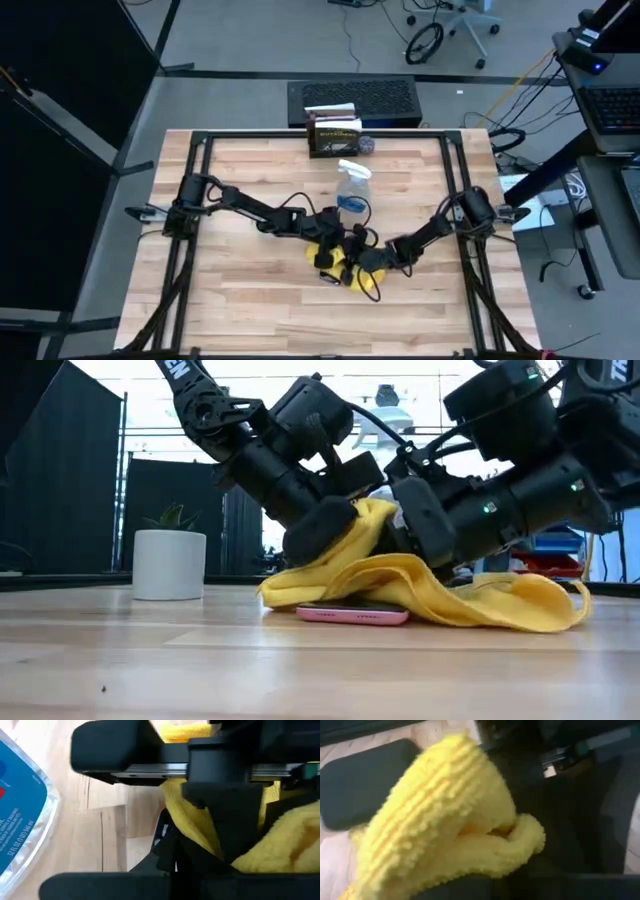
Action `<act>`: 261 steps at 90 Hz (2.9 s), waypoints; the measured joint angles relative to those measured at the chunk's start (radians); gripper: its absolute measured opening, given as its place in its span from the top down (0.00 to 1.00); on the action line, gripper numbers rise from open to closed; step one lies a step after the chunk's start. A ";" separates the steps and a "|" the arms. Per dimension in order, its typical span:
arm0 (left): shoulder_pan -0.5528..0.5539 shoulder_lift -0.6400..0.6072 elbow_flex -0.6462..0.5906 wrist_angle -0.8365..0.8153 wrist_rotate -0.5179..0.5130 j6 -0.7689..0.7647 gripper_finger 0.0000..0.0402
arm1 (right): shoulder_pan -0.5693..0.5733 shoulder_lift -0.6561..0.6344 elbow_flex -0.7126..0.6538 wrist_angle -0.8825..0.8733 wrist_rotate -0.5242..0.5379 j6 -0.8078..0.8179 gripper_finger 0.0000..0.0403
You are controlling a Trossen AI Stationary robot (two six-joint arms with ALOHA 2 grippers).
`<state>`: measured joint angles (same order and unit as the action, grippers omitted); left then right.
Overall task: Apply microfiber cloth
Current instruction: Wipe the front of the cellphone with a microfiber cloth
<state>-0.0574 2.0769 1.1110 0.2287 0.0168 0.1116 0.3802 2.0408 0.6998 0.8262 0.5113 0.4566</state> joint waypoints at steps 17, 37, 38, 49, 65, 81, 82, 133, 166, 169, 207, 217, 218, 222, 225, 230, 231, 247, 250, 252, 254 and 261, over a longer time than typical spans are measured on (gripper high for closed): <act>0.004 0.000 0.001 0.000 0.010 -0.002 1.00 | 0.026 0.001 0.043 -0.018 -0.196 -0.130 1.00; 0.009 0.000 0.001 0.000 0.012 0.003 1.00 | 0.029 0.005 0.093 -0.092 -0.345 -0.176 1.00; 0.009 0.000 0.001 0.000 0.013 0.003 1.00 | 0.029 0.005 0.093 -0.090 -0.361 -0.178 1.00; 0.012 0.000 0.001 0.002 0.013 0.006 1.00 | 0.034 -0.018 0.092 -0.129 -0.550 -0.189 1.00; 0.012 0.000 0.001 0.004 0.007 0.006 1.00 | 0.043 -0.201 0.086 -0.407 -0.617 -0.171 1.00; 0.012 0.000 0.001 0.009 0.004 0.001 1.00 | 0.047 -0.394 0.088 -0.690 -0.333 -0.231 1.00; 0.012 0.000 0.001 0.009 0.004 0.001 1.00 | 0.046 -0.397 0.088 -0.696 -0.304 -0.233 1.00; 0.012 0.002 0.000 0.020 0.001 0.000 1.00 | 0.038 -0.103 0.094 -0.431 -0.147 -0.077 1.00; 0.010 0.002 0.001 0.024 0.006 -0.001 1.00 | 0.104 -0.182 0.085 -0.463 -0.459 -0.141 1.00; 0.009 0.002 0.002 0.023 0.005 0.000 1.00 | 0.108 -0.214 0.083 -0.485 -0.450 -0.154 1.00; -0.050 -0.246 0.024 -0.209 -0.084 0.001 1.00 | 0.170 -0.546 0.088 -1.034 -0.147 -0.019 1.00; -0.060 -0.308 0.024 -0.353 -0.096 -0.044 1.00 | 0.158 -0.520 0.073 -1.110 -0.041 0.058 1.00; -0.061 -0.311 0.024 -0.365 -0.096 -0.052 1.00 | 0.155 -0.517 0.069 -1.104 -0.037 0.062 1.00; -0.065 -0.314 0.024 -0.411 -0.096 -0.086 1.00 | 0.143 -0.502 0.048 -1.080 -0.037 0.075 1.00; -0.070 -0.312 0.017 -0.425 -0.094 -0.107 1.00 | 0.131 -0.490 0.032 -1.067 -0.039 0.085 1.00; -0.075 -0.290 -0.004 -0.423 -0.072 -0.133 1.00 | 0.117 -0.471 0.014 -1.038 -0.043 0.100 1.00; -0.076 -0.284 -0.008 -0.421 -0.067 -0.134 1.00 | 0.114 -0.469 0.012 -1.033 -0.043 0.102 1.00; -0.102 -0.168 -0.033 -0.405 0.012 -0.204 1.00 | 0.086 -0.417 0.008 -0.991 -0.041 0.078 1.00; -0.109 -0.151 -0.032 -0.385 0.019 -0.209 1.00 | 0.078 -0.406 0.008 -0.971 -0.041 0.067 1.00; -0.113 -0.141 -0.031 -0.367 0.032 -0.211 1.00 | 0.073 -0.398 0.008 -0.958 -0.041 0.059 1.00; -0.118 -0.133 -0.030 -0.342 0.051 -0.212 1.00 | 0.068 -0.390 0.008 -0.948 -0.041 0.051 1.00; -0.136 -0.102 -0.029 -0.259 0.077 -0.212 1.00 | 0.051 -0.359 0.008 -0.917 -0.039 0.019 1.00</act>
<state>-0.1934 1.9745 1.0824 -0.0305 0.0934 -0.1005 0.4315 1.6815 0.7078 -0.0906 0.4724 0.4755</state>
